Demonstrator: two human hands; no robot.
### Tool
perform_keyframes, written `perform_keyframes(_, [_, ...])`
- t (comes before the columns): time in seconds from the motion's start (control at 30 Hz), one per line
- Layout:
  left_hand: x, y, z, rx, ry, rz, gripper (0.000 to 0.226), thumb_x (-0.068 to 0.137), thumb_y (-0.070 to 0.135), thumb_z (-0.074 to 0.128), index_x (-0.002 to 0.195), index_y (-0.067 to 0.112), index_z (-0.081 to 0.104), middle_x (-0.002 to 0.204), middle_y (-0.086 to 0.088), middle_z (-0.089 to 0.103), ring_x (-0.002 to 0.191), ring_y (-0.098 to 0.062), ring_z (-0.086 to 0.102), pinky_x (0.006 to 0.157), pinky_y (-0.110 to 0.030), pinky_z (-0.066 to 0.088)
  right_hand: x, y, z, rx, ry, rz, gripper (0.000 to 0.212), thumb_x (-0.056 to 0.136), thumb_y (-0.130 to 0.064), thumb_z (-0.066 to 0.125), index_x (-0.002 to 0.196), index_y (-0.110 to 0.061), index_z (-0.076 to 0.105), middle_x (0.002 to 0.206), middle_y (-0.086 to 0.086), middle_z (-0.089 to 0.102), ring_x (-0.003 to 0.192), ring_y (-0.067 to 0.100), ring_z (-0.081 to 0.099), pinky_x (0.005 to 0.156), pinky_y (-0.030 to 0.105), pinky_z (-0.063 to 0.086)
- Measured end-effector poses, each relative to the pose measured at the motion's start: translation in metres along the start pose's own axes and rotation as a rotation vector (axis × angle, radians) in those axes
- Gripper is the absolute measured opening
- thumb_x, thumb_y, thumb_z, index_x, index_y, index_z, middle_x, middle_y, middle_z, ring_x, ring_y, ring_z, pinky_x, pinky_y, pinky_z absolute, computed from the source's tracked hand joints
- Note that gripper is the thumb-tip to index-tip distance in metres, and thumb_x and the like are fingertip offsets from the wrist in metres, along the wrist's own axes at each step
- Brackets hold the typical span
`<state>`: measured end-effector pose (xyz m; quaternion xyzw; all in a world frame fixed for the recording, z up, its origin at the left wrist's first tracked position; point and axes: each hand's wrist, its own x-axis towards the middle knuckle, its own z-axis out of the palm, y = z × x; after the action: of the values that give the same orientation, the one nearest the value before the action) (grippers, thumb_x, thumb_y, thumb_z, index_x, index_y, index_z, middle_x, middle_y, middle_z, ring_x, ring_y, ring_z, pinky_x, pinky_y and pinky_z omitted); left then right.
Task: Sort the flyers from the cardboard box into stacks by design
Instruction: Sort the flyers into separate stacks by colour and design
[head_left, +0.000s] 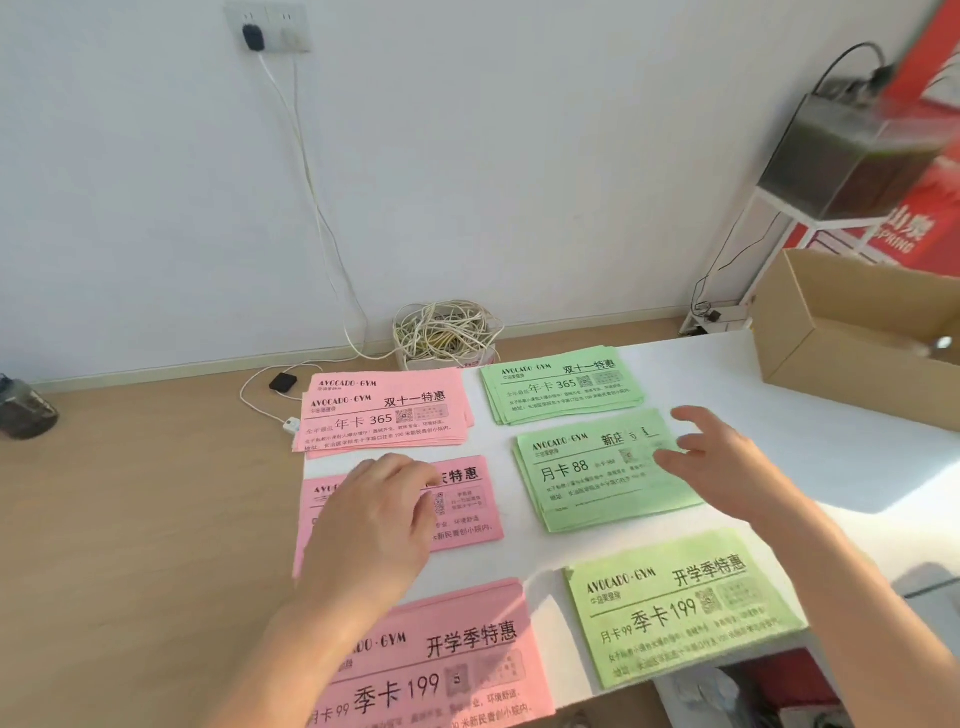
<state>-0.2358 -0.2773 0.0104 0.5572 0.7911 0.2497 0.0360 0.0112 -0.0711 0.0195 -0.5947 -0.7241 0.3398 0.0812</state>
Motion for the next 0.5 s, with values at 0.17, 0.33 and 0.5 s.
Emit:
perform_keyframes(0.17, [0.032,0.06,0.062,-0.034,-0.199,-0.046,0.031,0.094,0.027,0.047,0.124,0.027,0.054,0.128,0.012,0.053,0.115,-0.01,0.048,0.095,-0.024,0.034,0.035,0.04,-0.015,0.014,-0.098,0.037,0.06,0.088,-0.03,0.065,0.141,-0.027,0.037,0.14,0.013,0.047,0.116,0.028,0.052,0.087,0.033,0.044])
perform_keyframes(0.33, [0.058,0.097,0.129,0.163,-0.399,-0.225,0.055,0.094,0.042,0.047,0.139,0.016,0.032,0.14,-0.009,0.04,0.124,-0.029,0.039,0.103,-0.038,0.033,0.071,0.059,-0.011,-0.126,-0.163,-0.005,0.063,0.09,-0.027,0.06,0.145,-0.024,0.029,0.133,0.011,0.052,0.114,0.029,0.053,0.09,0.034,0.045])
perform_keyframes(0.5, [0.073,0.124,0.149,0.221,-0.318,-0.416,0.054,0.09,0.044,0.054,0.129,0.011,0.035,0.118,-0.013,0.054,0.108,-0.032,0.05,0.088,-0.036,0.04,0.091,0.058,-0.006,-0.262,-0.151,-0.075,0.052,0.09,-0.028,0.056,0.135,-0.015,0.036,0.116,0.011,0.057,0.105,0.03,0.056,0.077,0.031,0.044])
